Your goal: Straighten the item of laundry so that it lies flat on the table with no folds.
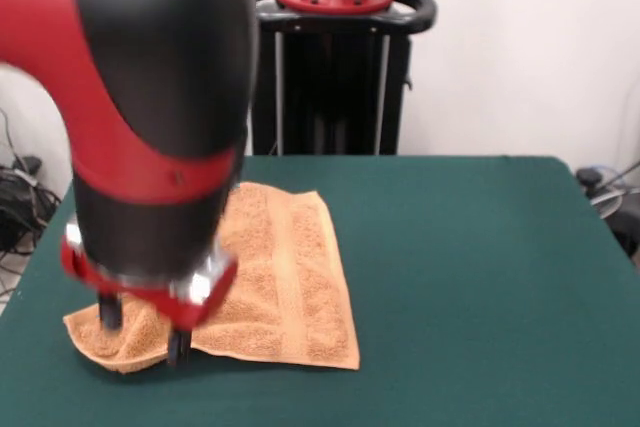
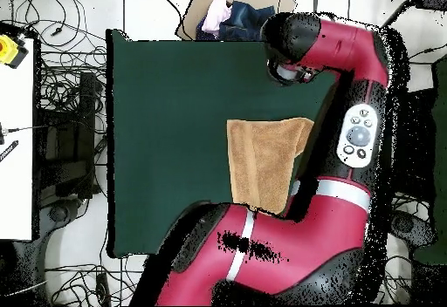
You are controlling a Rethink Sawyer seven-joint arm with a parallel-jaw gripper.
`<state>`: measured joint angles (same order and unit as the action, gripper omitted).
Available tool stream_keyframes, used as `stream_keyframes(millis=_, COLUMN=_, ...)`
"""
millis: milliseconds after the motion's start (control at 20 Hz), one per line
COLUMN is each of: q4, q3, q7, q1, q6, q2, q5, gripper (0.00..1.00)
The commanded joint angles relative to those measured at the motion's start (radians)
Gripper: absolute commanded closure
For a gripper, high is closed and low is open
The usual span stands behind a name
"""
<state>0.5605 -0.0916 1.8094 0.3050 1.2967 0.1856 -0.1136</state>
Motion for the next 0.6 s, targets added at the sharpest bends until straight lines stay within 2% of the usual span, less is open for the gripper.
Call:
stream_keyframes(millis=50, q4=-0.073, q3=0.101, q7=-0.251, q1=-0.004, q6=0.299, q2=0.068, q5=0.019, gripper=0.0)
stream_keyframes(millis=200, q4=0.111, q3=0.031, q7=-0.244, q1=-0.019, q6=0.288, q2=0.159, q5=-0.026, gripper=0.0)
stream_keyframes(millis=300, q4=0.218, q3=-0.027, q7=-0.307, q1=-0.027, q6=0.271, q2=0.219, q5=-0.1, gripper=0.0)
stream_keyframes(millis=450, q4=0.306, q3=-0.109, q7=-0.405, q1=-0.041, q6=0.228, q2=0.275, q5=-0.228, gripper=0.0)
stream_keyframes(millis=600, q4=0.329, q3=-0.123, q7=-0.43, q1=-0.043, q6=0.209, q2=0.318, q5=-0.274, gripper=0.0)
